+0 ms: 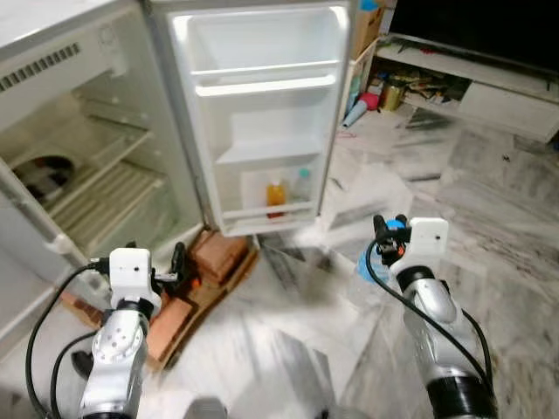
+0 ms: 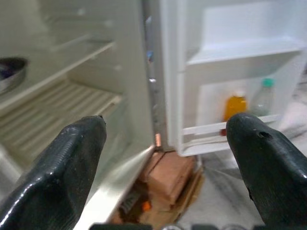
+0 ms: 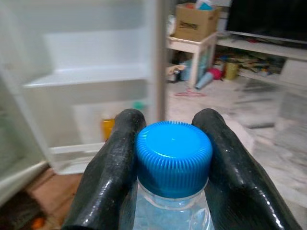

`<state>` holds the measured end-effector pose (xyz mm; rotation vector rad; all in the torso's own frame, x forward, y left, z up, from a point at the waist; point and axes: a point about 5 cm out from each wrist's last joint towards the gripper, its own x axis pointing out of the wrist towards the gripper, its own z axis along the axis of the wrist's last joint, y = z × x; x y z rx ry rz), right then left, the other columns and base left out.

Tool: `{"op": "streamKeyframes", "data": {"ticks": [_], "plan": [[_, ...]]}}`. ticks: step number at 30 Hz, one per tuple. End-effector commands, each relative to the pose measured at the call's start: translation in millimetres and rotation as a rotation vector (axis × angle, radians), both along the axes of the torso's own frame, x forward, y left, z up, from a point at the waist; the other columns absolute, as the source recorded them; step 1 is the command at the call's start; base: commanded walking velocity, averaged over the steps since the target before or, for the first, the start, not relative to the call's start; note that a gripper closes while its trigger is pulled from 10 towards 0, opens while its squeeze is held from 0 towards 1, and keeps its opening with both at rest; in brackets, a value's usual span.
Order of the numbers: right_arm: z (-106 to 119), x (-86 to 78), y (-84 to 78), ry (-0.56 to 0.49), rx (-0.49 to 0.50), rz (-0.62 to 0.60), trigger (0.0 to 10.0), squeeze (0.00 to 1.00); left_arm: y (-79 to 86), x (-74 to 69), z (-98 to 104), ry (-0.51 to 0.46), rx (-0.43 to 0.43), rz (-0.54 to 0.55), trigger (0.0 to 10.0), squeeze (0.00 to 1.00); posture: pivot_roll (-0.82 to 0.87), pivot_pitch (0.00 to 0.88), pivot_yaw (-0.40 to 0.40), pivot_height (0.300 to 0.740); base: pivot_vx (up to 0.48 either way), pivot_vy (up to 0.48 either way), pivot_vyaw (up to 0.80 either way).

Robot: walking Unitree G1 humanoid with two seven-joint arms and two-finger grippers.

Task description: Restocking fridge

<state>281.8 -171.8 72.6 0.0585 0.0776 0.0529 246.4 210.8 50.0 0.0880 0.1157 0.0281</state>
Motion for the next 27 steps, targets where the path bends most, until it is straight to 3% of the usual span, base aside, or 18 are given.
{"op": "streamKeyframes", "data": {"ticks": [1, 4, 10, 16, 27], "plan": [[14.2, 7.0, 16.1, -0.064, 0.009, 0.069, 10.0, 0.0, 3.5, -1.6, 0.0, 0.008, 0.008, 0.013, 10.0, 0.0, 0.02, 0.027, -0.048, 0.74, 0.0, 0.364, 0.0], [17.3, 9.0, 18.6, -0.075, 0.008, 0.088, 10.0, 0.0, 3.9, -2.0, -0.3, 0.007, 0.008, 0.013, 10.0, 0.0, 0.01, 0.027, -0.048, 0.74, 0.0, 0.434, 0.0], [21.3, 11.4, 18.9, -0.092, -0.005, 0.108, 10.0, 0.0, 1.1, -1.4, 2.6, -0.022, 0.02, -0.018, 10.0, 0.0, 0.02, 0.03, -0.054, 0.74, 0.0, 0.0, 0.0], [22.9, 13.3, 23.6, -0.1, -0.007, 0.129, 10.0, 0.0, 1.7, -3.8, 2.3, -0.019, 0.011, -0.033, 10.0, 0.0, 0.02, 0.029, -0.054, 0.74, 0.0, 0.0, 0.56], [23.4, 15.0, 23.2, -0.101, -0.021, 0.132, 10.0, 0.0, -1.7, -3.3, 1.9, -0.026, 0.004, -0.048, 10.0, 0.0, 0.02, 0.029, -0.058, 0.74, 0.309, 0.0, 0.0]]}}
